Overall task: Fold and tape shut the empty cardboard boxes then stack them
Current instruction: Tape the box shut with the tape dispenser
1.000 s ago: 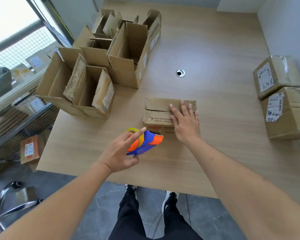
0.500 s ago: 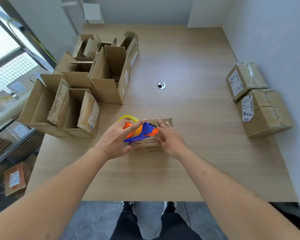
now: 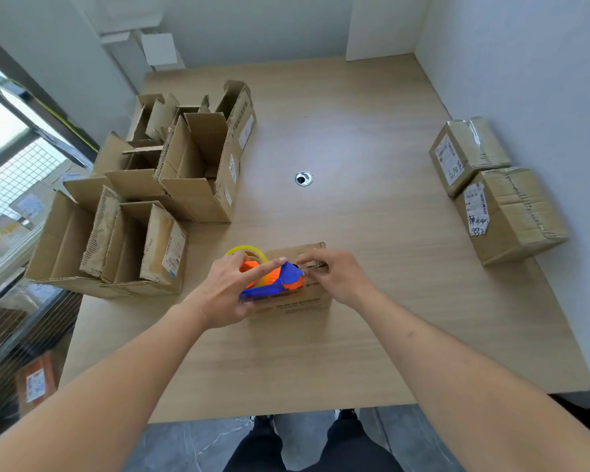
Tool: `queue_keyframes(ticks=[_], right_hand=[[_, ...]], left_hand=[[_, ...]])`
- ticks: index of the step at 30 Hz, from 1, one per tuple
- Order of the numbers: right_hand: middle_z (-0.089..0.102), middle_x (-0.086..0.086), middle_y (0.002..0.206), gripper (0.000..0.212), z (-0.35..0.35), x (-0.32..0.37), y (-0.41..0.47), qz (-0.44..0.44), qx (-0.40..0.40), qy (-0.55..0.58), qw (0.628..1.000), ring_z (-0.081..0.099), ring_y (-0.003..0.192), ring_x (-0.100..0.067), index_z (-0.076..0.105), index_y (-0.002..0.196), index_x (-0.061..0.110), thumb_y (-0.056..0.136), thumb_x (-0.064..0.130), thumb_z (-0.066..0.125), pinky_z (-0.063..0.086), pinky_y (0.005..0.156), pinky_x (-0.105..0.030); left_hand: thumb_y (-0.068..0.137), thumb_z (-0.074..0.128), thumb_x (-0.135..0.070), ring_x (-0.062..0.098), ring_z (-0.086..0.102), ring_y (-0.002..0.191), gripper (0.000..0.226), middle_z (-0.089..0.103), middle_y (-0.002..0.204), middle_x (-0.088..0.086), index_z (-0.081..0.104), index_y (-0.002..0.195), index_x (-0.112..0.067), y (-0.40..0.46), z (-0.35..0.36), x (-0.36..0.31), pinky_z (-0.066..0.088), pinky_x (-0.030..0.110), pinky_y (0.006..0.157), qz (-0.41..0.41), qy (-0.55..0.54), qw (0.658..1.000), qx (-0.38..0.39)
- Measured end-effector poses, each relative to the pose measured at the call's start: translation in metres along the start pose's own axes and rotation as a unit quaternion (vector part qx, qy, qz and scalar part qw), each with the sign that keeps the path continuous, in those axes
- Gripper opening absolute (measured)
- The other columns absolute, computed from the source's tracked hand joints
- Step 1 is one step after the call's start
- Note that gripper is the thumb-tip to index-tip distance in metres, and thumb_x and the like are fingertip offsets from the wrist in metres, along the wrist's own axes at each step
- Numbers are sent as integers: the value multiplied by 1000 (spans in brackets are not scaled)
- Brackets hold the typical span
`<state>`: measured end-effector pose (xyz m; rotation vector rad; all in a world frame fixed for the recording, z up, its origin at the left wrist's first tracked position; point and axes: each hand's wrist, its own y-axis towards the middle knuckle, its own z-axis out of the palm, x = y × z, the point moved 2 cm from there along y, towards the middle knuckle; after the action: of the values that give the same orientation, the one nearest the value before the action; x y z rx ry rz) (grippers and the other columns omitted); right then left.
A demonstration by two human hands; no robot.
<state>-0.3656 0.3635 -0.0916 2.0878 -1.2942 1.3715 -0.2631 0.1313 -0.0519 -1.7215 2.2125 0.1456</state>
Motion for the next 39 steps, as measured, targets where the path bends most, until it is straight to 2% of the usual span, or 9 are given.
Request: queue_keyframes(ticks=[2, 4, 8, 11, 17, 22, 28, 32, 39], right_hand=[[75, 18, 96, 15, 4, -1, 2, 6, -15, -9, 1000, 69, 95, -7, 79, 98, 32, 88, 21, 77, 54, 89, -39], [74, 22, 91, 10, 7, -1, 3, 10, -23, -15, 1000, 69, 91, -4, 78, 96, 35, 87, 31, 75, 56, 84, -41], [74, 24, 89, 17, 11, -1, 1, 10, -47, -23, 999, 69, 87, -3, 75, 97, 37, 84, 44, 67, 57, 79, -41], [74, 21, 89, 12, 11, 0, 0, 19, -62, -31, 997, 68, 85, -4, 77, 95, 34, 86, 36, 69, 56, 78, -39], [76, 13, 89, 16, 2, 1, -7, 6, -66, -46, 997, 69, 87, -9, 80, 91, 24, 89, 12, 69, 57, 81, -39], [58, 16, 88, 8, 2, 7, -6, 13, -82, -60, 995, 60, 79, -4, 76, 87, 26, 91, 20, 72, 55, 78, -39], [66, 19, 83, 7, -3, 13, -2, 15, -75, -99, 992, 60, 72, -4, 73, 85, 32, 88, 38, 75, 50, 86, -37], [70, 15, 87, 7, -2, 12, 2, 31, -81, -90, 992, 62, 78, -7, 74, 82, 31, 88, 35, 76, 54, 78, -35], [73, 11, 81, 8, -1, 6, -7, 30, -90, -66, 993, 66, 82, -13, 73, 84, 26, 91, 23, 72, 55, 75, -37]], left_hand=[[79, 55, -42, 25, 45, 101, 86, 45, 119, 1, 24, 158, -49, 1, 2, 1, 44, 43, 88, -1, 7, 1000, 0], [78, 58, -40, 25, 46, 99, 89, 46, 118, 2, 21, 158, -50, 1, 3, 2, 44, 41, 87, 0, 28, 1000, 0], [89, 47, -67, 26, 50, 91, 80, 48, 113, 2, 4, 156, -60, 10, 2, -8, 46, 39, 79, -18, 92, 996, -2], [94, 27, -78, 27, 52, 89, 69, 49, 109, 2, -2, 155, -61, 13, 5, -14, 45, 38, 75, -24, 130, 991, -17], [102, 26, -67, 24, 48, 95, 61, 48, 112, 0, 1, 156, -58, 10, 8, -9, 38, 37, 82, -18, 113, 993, -22], [102, 23, -66, 26, 48, 95, 60, 50, 112, 0, 2, 158, -55, 12, 8, -10, 40, 39, 84, -20, 114, 993, -29], [103, 26, -67, 26, 48, 94, 61, 51, 112, 0, 4, 158, -55, 12, 13, -14, 40, 41, 88, -24, 135, 990, -37], [103, 27, -66, 25, 49, 98, 62, 50, 114, 0, 4, 159, -53, 10, 13, -14, 40, 41, 89, -30, 124, 991, -38], [103, 22, -66, 24, 49, 103, 60, 50, 117, -3, 3, 158, -54, 4, 12, -6, 40, 39, 92, -33, 120, 992, -29]])
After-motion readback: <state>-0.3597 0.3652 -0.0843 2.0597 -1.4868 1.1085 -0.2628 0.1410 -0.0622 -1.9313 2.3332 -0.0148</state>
